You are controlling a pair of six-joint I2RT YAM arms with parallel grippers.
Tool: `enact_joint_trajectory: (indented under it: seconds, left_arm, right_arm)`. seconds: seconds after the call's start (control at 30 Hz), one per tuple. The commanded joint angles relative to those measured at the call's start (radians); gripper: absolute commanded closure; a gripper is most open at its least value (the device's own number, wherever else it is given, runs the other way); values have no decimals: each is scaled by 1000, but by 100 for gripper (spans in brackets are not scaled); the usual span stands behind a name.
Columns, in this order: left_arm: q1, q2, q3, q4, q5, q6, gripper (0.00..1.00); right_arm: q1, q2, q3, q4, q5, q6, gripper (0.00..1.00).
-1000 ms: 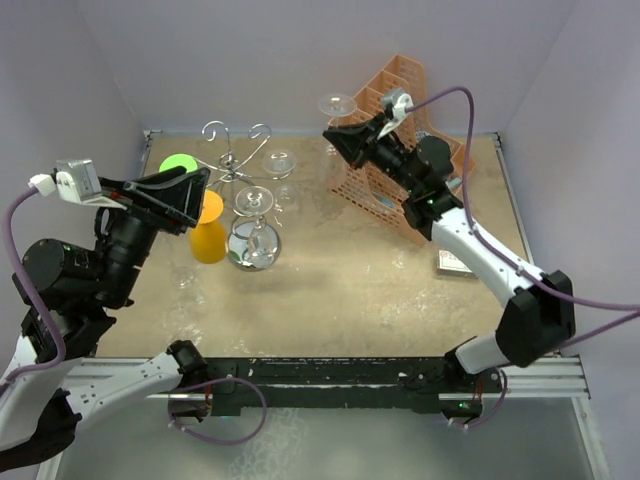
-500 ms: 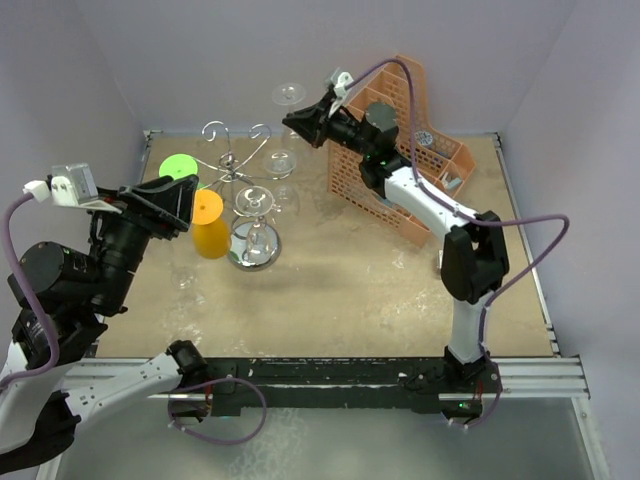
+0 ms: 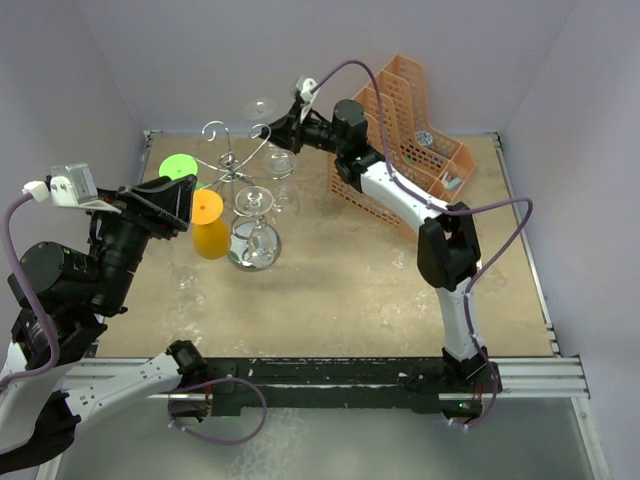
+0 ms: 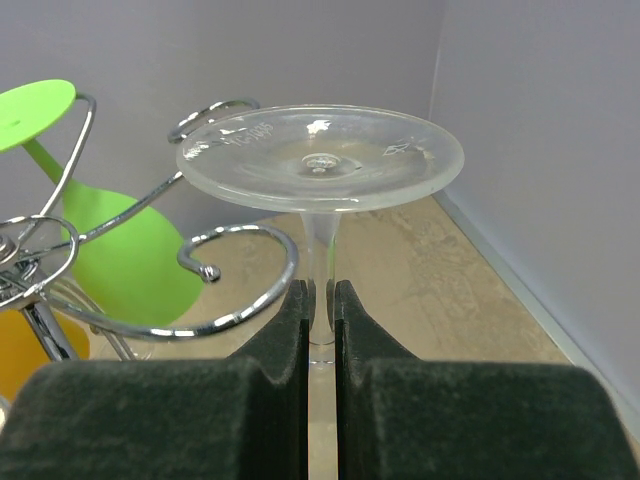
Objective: Place the wine glass upside down on the wine glass rack
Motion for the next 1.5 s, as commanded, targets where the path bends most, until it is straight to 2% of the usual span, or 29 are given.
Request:
enact_joint_trajectory:
  seconds: [0.0,0.4,0.9,1.47]
  left_arm:
    - [-2,4,21,14,-11,16,46]
    - [-2,1,17,5,-17,15,46]
    - [-2,2,23,-3,-16,3,46]
    - [-3,5,27,-18,-27,-1,45]
  right_arm:
    - [20,1,109,32,-10,-32,100]
    - [25,55,134,57,-77,-19,100]
    - [22,71,118,139,-266,24,100]
    - [19,123,167,115,-269,-15,100]
